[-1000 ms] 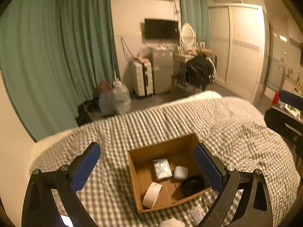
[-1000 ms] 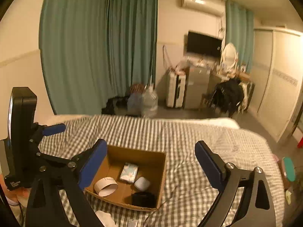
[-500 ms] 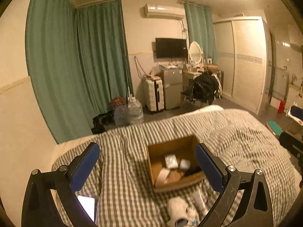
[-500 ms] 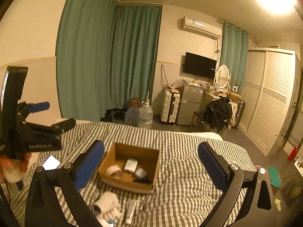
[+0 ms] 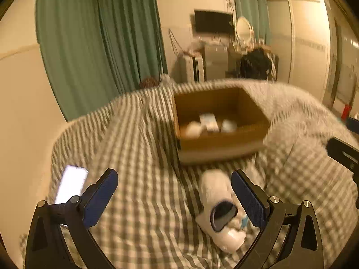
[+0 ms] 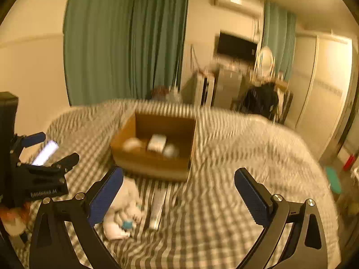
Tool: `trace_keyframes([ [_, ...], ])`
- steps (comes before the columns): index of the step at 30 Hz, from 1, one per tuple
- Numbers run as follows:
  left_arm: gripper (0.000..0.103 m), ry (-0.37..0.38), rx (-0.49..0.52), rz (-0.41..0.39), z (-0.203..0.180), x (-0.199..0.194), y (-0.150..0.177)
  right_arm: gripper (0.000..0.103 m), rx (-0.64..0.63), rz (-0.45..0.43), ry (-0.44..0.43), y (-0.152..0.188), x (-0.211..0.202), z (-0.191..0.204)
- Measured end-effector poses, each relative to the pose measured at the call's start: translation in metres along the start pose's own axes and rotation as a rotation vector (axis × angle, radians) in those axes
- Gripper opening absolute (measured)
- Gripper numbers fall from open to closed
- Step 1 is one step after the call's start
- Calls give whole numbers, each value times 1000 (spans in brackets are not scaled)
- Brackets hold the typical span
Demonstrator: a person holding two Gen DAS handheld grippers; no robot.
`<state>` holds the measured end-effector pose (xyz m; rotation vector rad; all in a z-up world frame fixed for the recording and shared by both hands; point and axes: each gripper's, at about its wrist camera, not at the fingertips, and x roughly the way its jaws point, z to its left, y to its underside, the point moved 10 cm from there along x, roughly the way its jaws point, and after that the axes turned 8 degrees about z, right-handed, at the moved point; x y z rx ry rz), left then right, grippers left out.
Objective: Organize objects
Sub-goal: 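Grasp the white sock with the left gripper while the right gripper grasps the toothpaste tube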
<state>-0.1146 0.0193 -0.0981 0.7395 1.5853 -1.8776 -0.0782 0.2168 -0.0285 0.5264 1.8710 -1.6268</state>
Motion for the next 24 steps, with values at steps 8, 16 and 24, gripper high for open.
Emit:
trace_keyframes([
  [8, 103, 8, 81, 105, -35, 61, 37, 93, 12, 184, -28, 54, 83, 0],
  [16, 91, 108, 81, 183, -46, 102, 41, 64, -64, 362, -77, 75, 147, 26],
  [24, 69, 223, 44, 336, -54, 136, 62, 39, -103, 512, -83, 91, 192, 42],
])
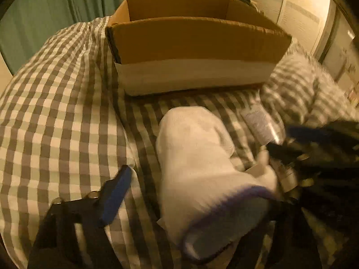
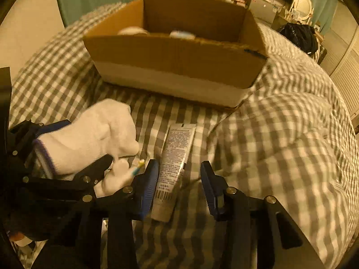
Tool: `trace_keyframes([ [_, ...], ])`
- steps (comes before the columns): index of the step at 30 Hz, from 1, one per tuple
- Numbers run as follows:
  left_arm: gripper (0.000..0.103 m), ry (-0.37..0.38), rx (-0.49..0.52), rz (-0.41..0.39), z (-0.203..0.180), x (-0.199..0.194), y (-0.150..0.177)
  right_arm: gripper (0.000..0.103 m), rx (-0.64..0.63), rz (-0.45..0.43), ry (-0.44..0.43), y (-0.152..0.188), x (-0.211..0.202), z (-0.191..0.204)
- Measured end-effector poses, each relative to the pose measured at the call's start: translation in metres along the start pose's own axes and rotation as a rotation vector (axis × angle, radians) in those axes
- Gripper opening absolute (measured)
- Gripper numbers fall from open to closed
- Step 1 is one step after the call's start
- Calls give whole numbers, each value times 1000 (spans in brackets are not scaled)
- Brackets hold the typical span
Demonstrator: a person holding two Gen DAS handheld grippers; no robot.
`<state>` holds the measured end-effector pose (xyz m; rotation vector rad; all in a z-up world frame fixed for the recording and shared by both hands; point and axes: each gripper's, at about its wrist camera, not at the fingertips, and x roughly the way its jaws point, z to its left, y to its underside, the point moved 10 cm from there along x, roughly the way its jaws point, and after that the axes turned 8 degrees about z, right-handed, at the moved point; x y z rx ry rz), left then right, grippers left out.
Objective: Organize objects
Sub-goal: 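Grasp the white sock with the left gripper while the right gripper grasps the toothpaste tube, then carry the sock with the left gripper while the right gripper carries the toothpaste tube over the box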
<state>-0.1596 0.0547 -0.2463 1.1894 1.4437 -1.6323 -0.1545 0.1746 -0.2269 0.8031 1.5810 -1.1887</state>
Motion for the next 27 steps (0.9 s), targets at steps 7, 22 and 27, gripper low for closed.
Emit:
trace_keyframes([
  [7, 39, 50, 8, -45, -5, -20, 6, 37, 26, 113, -17, 5, 33, 2],
  [22, 37, -7, 28, -178, -3, -114, 29, 24, 7, -119, -34, 26, -67, 18],
  [27, 37, -13, 33, -228, -5, -145, 26, 24, -1, -196, -38, 24, -114, 33],
])
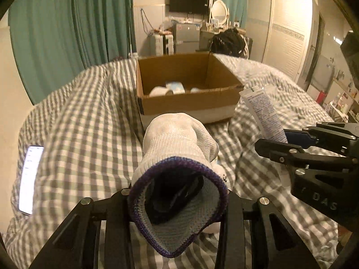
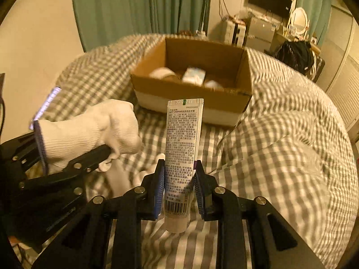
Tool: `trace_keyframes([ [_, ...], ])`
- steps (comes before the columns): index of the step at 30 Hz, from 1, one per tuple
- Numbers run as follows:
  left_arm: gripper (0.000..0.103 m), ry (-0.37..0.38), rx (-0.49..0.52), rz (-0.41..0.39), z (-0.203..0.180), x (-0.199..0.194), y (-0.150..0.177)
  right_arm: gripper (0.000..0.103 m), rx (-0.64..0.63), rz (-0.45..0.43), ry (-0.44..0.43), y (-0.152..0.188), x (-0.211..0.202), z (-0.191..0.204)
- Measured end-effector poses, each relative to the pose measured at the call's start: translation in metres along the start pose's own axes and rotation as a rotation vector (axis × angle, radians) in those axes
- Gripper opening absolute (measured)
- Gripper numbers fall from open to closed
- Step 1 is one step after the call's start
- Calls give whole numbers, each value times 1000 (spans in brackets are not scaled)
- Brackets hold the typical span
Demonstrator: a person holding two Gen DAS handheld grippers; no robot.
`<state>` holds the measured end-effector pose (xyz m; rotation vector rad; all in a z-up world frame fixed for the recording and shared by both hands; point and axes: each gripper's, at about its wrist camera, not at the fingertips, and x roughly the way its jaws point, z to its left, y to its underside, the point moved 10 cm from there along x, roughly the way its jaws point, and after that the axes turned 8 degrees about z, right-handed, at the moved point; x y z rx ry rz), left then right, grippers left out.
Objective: Organize objects
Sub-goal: 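Carry the sock with the left gripper while the right gripper carries the toothpaste tube over the box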
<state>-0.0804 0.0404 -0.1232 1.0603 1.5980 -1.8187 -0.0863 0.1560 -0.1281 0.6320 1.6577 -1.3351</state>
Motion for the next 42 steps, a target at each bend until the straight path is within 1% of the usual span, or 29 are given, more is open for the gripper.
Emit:
trace_keyframes([
  [2, 37, -1, 0, -22, 1, -14, -5, 24, -10, -28, 0, -1, -20, 4],
  [7, 37, 11, 4, -71, 3, -45, -15, 24, -20, -89, -5, -8, -57, 12],
  [10, 37, -9, -6, -118, 8, -64, -28, 24, -16, -133, -7, -12, -76, 15],
  [14, 37, -13, -22, -184, 11, -90, -52, 24, -21, -178, -3, -22, -98, 13],
  [17, 37, -21, -6, -220, 9, -98, -73, 24, -34, -203, -2, -36, -109, 14],
  [21, 37, -17, 0, -248, 9, -97, -107, 24, -51, -249, 7, -65, -121, 10],
  [26, 37, -26, 0, -256, 13, -73, -149, 24, -57, -279, 10, -107, -123, 0],
  [31, 37, -38, 6, -237, 17, -38, -186, 24, -45, -286, 21, -155, -107, -22],
  [36, 37, -45, -2, -211, 24, 7, -219, 24, -37, -254, 22, -196, -68, -45],
  [42, 37, -43, -1, -146, 28, 70, -236, 24, -20, -192, 8, -223, 2, -65],
])
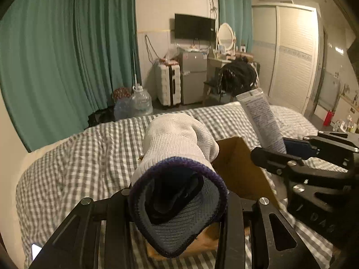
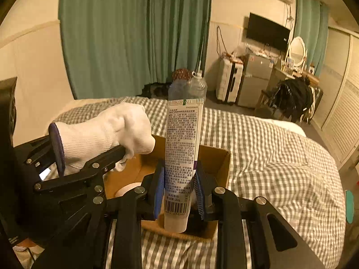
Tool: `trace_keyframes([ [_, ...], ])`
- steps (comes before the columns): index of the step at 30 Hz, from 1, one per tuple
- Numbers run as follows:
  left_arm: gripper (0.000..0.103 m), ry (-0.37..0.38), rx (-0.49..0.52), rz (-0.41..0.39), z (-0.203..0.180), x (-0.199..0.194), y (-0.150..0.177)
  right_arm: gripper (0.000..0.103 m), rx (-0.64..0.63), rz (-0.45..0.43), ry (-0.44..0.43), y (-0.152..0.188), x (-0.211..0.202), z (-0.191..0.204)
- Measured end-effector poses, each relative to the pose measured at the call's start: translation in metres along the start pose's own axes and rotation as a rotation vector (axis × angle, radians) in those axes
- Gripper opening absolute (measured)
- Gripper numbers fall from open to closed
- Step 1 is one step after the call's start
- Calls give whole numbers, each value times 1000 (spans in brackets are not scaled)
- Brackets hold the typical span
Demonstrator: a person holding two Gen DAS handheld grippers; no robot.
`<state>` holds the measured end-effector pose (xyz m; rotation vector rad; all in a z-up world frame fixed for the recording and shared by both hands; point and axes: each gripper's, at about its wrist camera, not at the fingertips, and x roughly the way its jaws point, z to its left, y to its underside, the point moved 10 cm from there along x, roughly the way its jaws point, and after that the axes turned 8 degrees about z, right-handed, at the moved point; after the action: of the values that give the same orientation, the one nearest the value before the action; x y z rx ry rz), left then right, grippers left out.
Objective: Organize objects
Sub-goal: 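Carry the sock with the left gripper while the right gripper carries the toothpaste tube over the box, then open the left gripper over the box while the right gripper releases the toothpaste tube inside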
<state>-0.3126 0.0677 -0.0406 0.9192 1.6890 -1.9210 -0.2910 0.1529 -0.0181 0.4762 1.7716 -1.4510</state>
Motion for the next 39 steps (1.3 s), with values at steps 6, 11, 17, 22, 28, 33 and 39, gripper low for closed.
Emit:
trace_keyframes([
  [6, 37, 1, 24, 83, -8, 61, 7, 24, 11, 60, 20, -2, 63, -25],
  [11, 37, 22, 30, 142, -14, 97, 16, 24, 7, 104, 43, 2, 103, -44],
  [17, 37, 8, 56, 151, -13, 113, 24, 24, 10, 172, 40, 23, 140, -56],
  [22, 37, 8, 59, 144, -13, 112, 29, 24, 27, 182, 29, 31, 144, -61],
  [28, 43, 26, 46, 155, -15, 98, 29, 25, 81, 153, -7, 29, 124, -57],
  [33, 65, 1, 65, 102, -19, 59, 14, 51, 118, 100, 8, 18, 92, -58],
  [39, 91, -49, 62, -21, -18, -15, -19, 80, 135, 3, 77, -6, 18, -60],
])
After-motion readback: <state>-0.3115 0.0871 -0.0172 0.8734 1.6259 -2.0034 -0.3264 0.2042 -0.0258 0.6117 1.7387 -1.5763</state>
